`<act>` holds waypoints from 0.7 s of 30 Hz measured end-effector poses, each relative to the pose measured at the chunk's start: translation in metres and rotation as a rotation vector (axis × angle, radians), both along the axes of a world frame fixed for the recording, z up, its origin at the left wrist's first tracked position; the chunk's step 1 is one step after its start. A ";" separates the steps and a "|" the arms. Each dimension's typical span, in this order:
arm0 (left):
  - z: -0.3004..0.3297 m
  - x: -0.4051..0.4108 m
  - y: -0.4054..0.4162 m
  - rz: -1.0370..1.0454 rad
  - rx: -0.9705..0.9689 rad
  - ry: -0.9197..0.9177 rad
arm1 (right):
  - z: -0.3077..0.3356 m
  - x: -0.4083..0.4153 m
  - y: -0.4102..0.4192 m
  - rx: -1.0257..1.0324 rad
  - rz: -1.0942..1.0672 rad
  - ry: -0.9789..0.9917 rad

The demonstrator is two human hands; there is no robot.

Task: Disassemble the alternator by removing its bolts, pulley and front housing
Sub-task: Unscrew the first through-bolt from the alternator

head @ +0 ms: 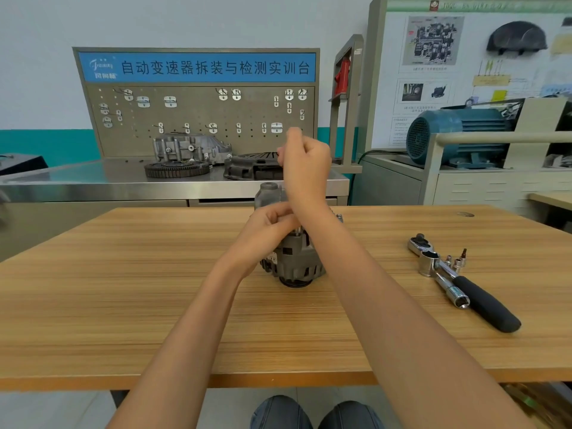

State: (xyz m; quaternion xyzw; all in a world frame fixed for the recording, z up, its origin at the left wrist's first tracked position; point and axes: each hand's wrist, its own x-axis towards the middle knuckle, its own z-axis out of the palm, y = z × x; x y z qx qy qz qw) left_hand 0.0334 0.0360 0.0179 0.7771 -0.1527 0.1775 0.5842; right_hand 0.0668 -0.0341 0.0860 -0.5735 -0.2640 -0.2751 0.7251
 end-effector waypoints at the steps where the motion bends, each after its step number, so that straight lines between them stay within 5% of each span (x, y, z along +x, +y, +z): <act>1: 0.000 0.000 0.000 -0.008 -0.001 0.009 | 0.002 0.002 -0.002 0.024 0.089 0.060; 7: 0.002 -0.002 -0.001 -0.022 0.004 -0.004 | 0.004 0.005 -0.006 0.081 0.293 0.137; 14: -0.001 0.000 0.000 0.029 0.016 -0.004 | -0.011 -0.007 0.004 -0.054 -0.420 -0.237; 17: 0.001 -0.002 -0.005 0.015 0.005 -0.021 | -0.008 -0.003 0.000 -0.055 -0.361 -0.172; 21: 0.003 -0.005 -0.007 -0.005 -0.030 -0.023 | -0.001 0.002 -0.006 -0.007 0.047 0.017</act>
